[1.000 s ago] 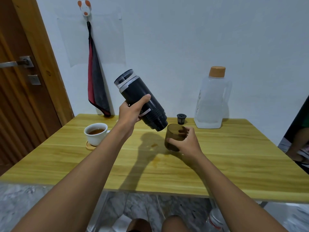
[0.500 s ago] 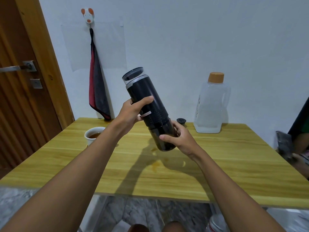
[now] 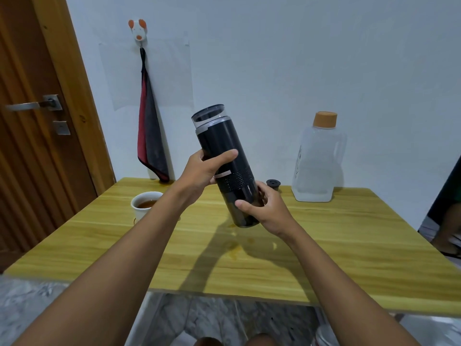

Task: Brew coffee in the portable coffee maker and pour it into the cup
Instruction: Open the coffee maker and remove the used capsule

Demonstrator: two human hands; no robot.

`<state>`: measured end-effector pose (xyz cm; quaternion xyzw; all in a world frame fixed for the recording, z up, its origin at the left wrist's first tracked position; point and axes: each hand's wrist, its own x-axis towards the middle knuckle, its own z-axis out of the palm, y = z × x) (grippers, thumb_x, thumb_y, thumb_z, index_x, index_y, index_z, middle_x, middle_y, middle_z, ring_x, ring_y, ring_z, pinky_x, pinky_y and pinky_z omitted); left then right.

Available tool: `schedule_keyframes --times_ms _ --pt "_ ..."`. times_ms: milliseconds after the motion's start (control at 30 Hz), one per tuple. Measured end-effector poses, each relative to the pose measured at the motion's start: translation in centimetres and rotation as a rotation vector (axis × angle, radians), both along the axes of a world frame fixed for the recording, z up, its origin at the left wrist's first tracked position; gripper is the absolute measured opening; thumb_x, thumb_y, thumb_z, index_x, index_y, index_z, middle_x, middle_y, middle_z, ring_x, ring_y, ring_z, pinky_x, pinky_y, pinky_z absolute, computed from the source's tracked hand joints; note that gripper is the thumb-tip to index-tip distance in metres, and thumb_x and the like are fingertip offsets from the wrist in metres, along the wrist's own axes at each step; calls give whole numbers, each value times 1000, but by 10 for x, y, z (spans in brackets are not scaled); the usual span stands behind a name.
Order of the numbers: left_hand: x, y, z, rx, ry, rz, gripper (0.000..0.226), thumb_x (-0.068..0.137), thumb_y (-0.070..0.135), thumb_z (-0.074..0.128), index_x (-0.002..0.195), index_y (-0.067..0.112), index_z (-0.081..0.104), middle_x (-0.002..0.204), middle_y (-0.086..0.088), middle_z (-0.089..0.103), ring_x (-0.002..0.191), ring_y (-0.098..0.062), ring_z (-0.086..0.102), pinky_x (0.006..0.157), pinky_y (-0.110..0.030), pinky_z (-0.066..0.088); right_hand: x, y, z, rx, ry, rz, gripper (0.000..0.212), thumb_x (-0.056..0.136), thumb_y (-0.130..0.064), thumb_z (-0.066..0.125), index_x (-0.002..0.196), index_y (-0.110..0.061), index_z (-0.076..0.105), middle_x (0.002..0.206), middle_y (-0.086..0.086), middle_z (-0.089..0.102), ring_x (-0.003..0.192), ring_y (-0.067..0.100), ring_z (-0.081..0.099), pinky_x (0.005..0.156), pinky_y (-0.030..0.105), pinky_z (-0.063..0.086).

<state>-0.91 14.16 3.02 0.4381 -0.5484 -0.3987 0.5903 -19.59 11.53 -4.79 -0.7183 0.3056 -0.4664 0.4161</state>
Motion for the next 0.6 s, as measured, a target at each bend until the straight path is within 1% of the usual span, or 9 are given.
schedule_keyframes --times_ms 100,167,233,300,333,400,500,533,600 --pt "-3 1 0 4 -2 30 44 86 33 78 124 16 65 117 -4 74 106 -19 72 92 -44 59 2 2 -2 -45 14 -17 47 74 -43 80 117 -27 66 107 -7 73 101 13 68 87 30 56" --pt "-4 0 0 0 -10 40 45 85 33 79 124 17 65 116 -2 75 105 -17 73 89 -41 60 4 3 -3 -75 32 -17 42 78 -41 79 116 -28 66 105 -8 73 99 11 69 85 28 56" --pt "-4 -1 0 -12 -13 40 45 83 34 81 122 19 66 114 1 75 103 -15 73 82 -34 61 6 4 -3 -79 48 -20 41 81 -38 78 118 -26 65 107 -8 74 101 10 68 87 29 56" --pt "-4 -1 0 -22 -33 53 45 81 36 83 120 22 66 112 4 76 100 -12 74 73 -25 60 6 3 -4 -70 74 -26 40 82 -38 77 118 -26 65 108 -8 73 102 10 68 89 34 56" --pt "-5 -1 1 -23 -39 69 45 80 37 84 119 23 67 110 5 76 99 -11 74 72 -23 59 6 3 -4 -58 84 -27 40 82 -39 77 118 -26 65 108 -7 73 101 9 68 89 36 57" --pt "-6 -3 0 -26 -34 119 46 77 40 85 116 24 68 108 7 76 97 -10 74 74 -24 58 8 1 -2 -33 103 -30 48 78 -49 77 119 -29 63 110 -8 71 103 7 66 89 35 56" --pt "-12 -9 -4 -33 -33 224 54 72 41 89 117 23 65 108 7 73 98 -10 72 79 -28 59 16 -3 3 -31 195 -120 64 62 -66 78 113 -33 60 115 -9 59 103 0 59 81 24 50" --pt "-14 -11 -6 -38 -39 245 58 71 39 90 119 21 62 110 5 71 99 -10 70 78 -29 60 20 -5 4 -41 220 -162 64 58 -67 78 108 -32 61 112 -7 56 100 -1 57 77 21 48" --pt "-16 -16 -8 -44 -35 241 61 70 35 91 120 21 59 112 4 68 97 -6 69 70 -23 60 25 -11 6 -55 230 -205 59 56 -63 80 102 -30 62 107 -7 56 94 0 58 71 19 46"
